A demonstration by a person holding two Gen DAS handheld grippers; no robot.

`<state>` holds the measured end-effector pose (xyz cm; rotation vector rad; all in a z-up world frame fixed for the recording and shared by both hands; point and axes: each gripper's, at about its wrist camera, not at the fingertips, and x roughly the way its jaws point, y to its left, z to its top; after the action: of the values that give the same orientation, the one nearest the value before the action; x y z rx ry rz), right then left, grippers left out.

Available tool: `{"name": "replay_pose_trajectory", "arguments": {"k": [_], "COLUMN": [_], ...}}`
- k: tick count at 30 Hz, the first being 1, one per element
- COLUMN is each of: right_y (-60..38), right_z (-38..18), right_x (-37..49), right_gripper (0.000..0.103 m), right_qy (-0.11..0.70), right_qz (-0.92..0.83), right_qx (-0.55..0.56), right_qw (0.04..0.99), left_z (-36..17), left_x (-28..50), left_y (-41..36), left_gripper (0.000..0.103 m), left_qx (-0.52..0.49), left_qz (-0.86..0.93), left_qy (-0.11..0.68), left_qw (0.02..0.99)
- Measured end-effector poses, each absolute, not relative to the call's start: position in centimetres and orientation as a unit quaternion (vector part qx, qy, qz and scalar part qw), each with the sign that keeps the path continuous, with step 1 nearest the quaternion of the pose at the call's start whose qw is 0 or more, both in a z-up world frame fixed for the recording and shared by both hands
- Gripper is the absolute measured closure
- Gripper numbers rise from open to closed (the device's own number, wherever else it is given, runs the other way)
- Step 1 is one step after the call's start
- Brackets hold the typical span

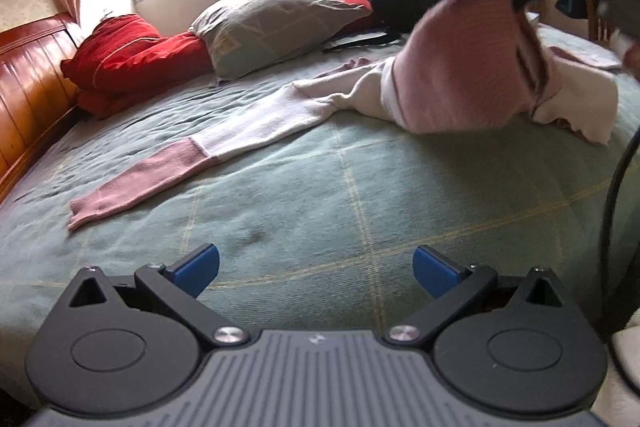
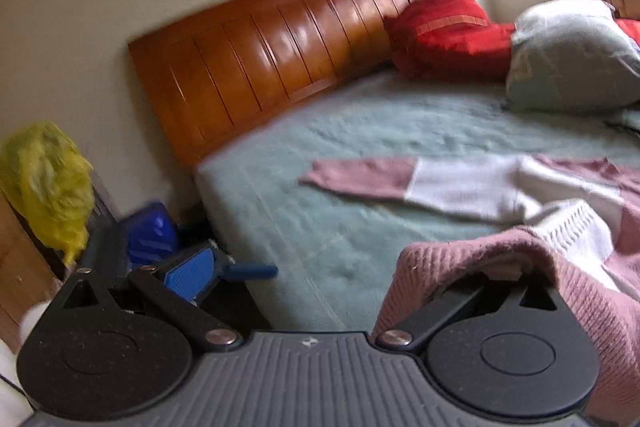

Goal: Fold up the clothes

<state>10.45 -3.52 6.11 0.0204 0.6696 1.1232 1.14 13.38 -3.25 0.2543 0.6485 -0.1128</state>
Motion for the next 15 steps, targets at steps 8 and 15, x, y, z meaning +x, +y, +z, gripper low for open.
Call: {"name": "replay_pose_trajectory", "arguments": {"k": [8, 15], "right_y": [-3.6, -3.6], "right_z": [7.1, 5.7], "right_x": [9.3, 9.6], "right_gripper": [0.0, 0.0], "right_qy": [0.321, 0.368], "right_qz": [0.519, 0.494], "right_qx": [0.023, -0.014], "right_qw": [0.792, 0.788], "left_z": [-2.8, -2.5], "left_x": [1.4, 1.4], "left_y": [12.1, 12.3], "left_gripper": [0.001, 0.001], "left_qx": [0.133, 0.131], "left_qz": [-0.112, -0.115], "left_qy": [0.308, 0.305], "left_qw": [0.935, 0.936]}}
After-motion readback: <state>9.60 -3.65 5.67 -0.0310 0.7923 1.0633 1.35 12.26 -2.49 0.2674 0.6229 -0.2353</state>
